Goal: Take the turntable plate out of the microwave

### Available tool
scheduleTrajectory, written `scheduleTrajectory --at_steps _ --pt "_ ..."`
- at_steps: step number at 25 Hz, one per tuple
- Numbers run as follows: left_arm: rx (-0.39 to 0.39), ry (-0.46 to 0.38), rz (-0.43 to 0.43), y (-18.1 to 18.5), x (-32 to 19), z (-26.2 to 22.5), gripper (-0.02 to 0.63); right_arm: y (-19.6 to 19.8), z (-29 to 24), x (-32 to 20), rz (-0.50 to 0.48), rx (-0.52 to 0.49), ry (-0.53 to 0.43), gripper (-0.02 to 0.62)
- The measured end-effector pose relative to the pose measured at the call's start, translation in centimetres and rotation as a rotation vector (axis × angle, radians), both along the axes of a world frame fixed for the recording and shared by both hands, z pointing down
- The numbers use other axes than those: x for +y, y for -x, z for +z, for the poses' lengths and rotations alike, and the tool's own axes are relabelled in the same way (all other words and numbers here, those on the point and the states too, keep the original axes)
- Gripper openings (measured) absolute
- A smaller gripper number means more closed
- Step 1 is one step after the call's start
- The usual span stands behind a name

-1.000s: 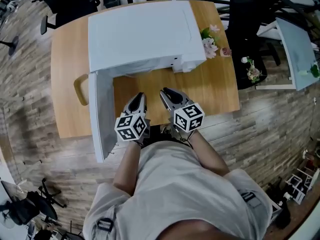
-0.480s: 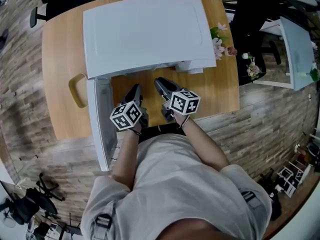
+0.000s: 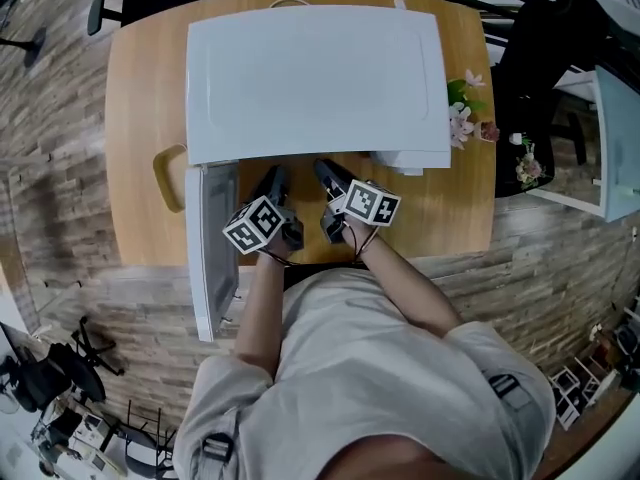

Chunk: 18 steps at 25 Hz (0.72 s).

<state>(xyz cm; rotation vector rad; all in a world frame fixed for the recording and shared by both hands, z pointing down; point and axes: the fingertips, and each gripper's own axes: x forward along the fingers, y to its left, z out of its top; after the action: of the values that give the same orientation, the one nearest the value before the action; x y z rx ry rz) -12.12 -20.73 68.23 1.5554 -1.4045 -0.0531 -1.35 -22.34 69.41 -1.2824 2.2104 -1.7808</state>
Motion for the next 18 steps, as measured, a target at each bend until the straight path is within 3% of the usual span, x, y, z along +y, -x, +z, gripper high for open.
scheduleTrajectory --at_steps 9,18 --pt "0.085 0.044 -0.068 0.7 -0.7 2.1 0.154 0.1 1.5 -1.3 0.003 0.004 0.047 0.124" --pt "0.121 0.038 -0.042 0.0 -1.7 2.9 0.123 0.3 1.0 -1.3 -0.033 0.054 0.032 0.086"
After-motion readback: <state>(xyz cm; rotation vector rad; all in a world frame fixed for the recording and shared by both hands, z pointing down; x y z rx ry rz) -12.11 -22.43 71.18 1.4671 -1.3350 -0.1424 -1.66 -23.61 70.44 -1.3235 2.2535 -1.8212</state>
